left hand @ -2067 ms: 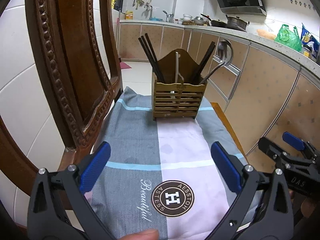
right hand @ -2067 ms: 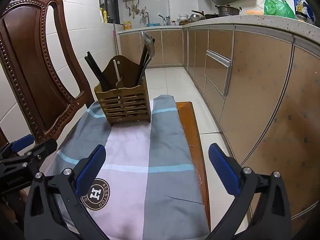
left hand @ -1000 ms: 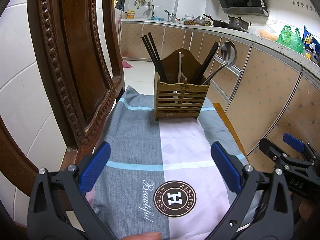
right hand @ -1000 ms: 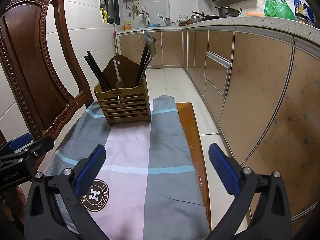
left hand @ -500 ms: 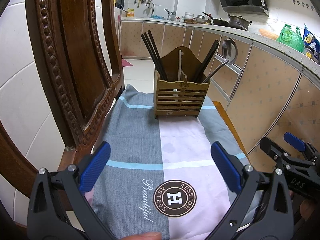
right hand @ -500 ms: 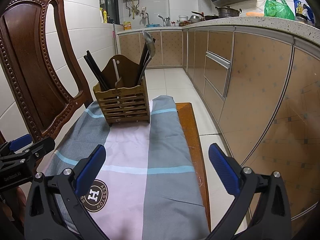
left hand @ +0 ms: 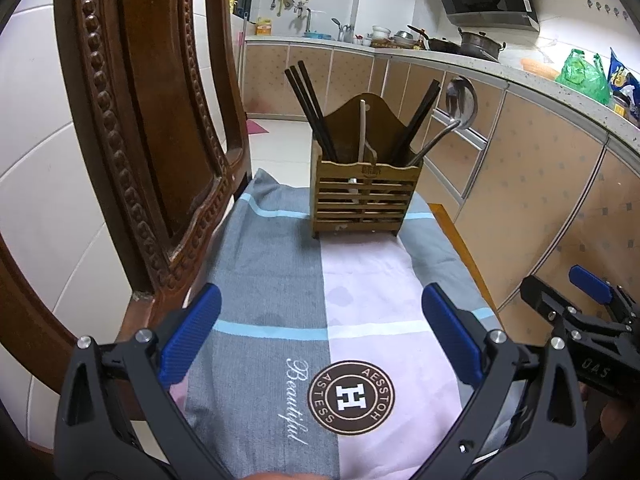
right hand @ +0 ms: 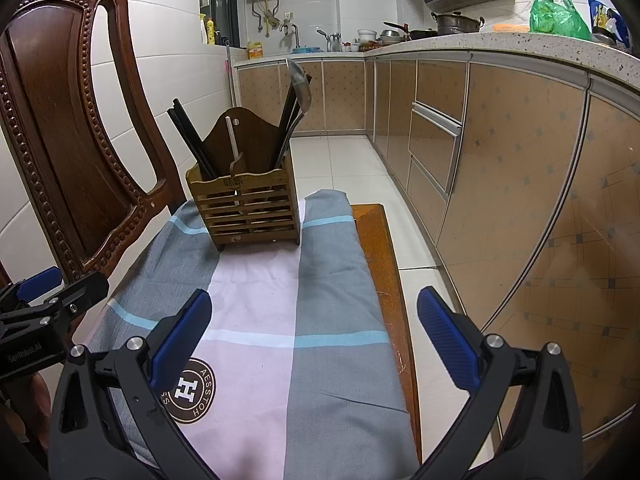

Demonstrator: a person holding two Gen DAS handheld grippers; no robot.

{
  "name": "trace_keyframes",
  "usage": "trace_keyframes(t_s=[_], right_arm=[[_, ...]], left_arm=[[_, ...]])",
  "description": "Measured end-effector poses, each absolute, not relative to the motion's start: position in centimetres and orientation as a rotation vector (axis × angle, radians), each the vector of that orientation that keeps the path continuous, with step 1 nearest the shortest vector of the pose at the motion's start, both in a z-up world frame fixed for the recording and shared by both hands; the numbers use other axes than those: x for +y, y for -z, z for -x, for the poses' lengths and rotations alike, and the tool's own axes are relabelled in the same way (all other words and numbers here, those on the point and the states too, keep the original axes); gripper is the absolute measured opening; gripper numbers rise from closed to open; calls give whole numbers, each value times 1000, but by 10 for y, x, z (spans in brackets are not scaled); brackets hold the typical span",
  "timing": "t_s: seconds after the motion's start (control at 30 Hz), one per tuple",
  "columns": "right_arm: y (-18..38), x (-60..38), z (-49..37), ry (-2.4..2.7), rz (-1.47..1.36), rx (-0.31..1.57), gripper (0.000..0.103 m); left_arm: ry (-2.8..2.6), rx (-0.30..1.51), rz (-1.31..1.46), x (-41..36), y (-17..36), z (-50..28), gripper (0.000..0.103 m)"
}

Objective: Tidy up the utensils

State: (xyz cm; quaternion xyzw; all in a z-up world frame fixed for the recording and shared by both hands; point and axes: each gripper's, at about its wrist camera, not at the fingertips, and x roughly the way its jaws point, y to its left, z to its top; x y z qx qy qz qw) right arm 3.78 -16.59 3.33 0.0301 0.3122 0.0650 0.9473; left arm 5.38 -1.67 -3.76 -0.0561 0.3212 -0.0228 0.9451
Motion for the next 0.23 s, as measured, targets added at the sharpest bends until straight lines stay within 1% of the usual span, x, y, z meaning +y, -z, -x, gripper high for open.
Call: trace_keyframes(t_s=[0.23], right_arm=[[-32, -166, -38, -134, -61, 638, 100]], left_arm=[[43, 663, 117, -15, 41, -57, 99]])
